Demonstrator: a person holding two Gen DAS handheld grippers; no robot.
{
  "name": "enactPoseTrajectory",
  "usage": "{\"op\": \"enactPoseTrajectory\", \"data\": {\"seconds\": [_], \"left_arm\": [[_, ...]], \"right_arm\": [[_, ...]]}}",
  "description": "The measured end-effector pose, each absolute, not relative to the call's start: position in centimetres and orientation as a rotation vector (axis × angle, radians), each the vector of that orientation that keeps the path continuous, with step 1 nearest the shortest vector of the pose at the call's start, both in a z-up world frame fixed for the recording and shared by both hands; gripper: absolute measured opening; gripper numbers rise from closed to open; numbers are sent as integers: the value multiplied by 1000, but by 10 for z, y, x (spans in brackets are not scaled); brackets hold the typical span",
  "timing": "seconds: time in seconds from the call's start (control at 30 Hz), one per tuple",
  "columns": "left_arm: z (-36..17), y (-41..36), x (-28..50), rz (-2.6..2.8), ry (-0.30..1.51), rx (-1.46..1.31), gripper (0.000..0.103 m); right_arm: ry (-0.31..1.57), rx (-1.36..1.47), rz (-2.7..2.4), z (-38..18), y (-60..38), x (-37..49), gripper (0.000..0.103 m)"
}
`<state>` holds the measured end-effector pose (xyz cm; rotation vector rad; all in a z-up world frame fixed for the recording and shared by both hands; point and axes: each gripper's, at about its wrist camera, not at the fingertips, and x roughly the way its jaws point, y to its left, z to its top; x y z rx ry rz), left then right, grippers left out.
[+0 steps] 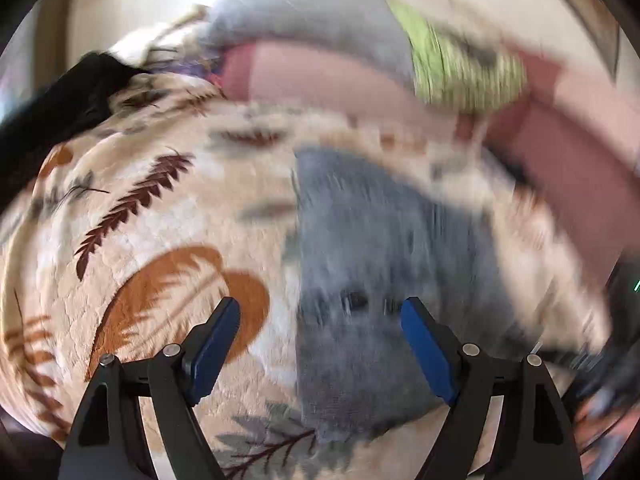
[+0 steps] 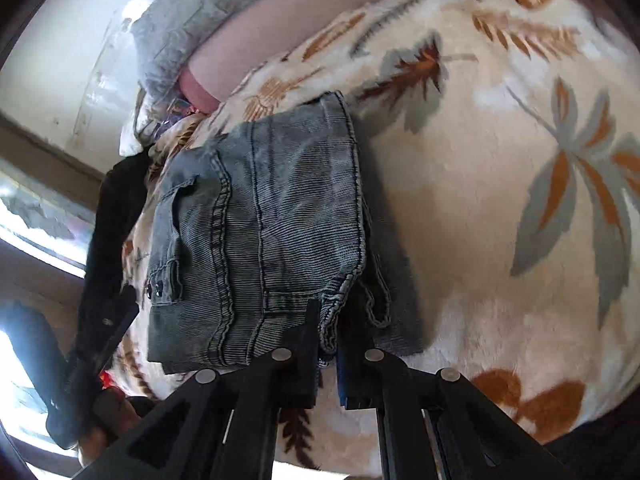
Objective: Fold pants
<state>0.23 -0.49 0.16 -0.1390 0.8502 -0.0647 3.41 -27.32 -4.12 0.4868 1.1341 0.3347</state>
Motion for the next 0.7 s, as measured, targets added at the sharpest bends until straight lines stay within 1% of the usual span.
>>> {"op": "enactPoseTrajectory", "data": {"seconds": [0.03, 0.07, 0.13, 0.2, 0.27, 0.4, 0.43, 0.47, 0.5, 0.53, 0.57, 0.7], "left_arm": [[-11, -13, 5, -56, 888, -81, 83], [-16, -16, 4, -44, 876, -57, 84], [-15, -13, 3, -51, 870, -73, 84], [-15, -11, 4, -60, 879, -85, 84], [-12, -10, 2, -67, 871, -99, 83], [14, -14, -9, -92, 766, -126, 83], [13, -20, -9, -97, 768, -103, 83], [7, -28, -6, -100, 798, -58, 83], [-12, -42, 2, -106, 886, 40, 84], [-22, -47, 2, -100, 887, 71, 85], [-23, -44, 0, -98, 861, 46, 85], [-22, -39, 2, -107, 887, 19, 86]], "right_arm": [[1128, 482, 330, -39, -273, 35, 6], [1121, 473, 329, -36, -273, 35, 6], [1106, 436, 327, -30, -271, 35, 6], [1129, 411, 316, -39, -267, 36, 7], [1122, 405, 308, -45, -266, 33, 7], [1111, 342, 292, -40, -260, 31, 7], [1111, 346, 294, -40, -261, 31, 7], [1111, 348, 295, -40, -262, 31, 7], [1114, 351, 296, -40, -263, 33, 7], [1122, 353, 298, -41, -263, 34, 7], [1128, 359, 305, -39, -264, 34, 7], [1172, 380, 329, -33, -274, 34, 11]]}}
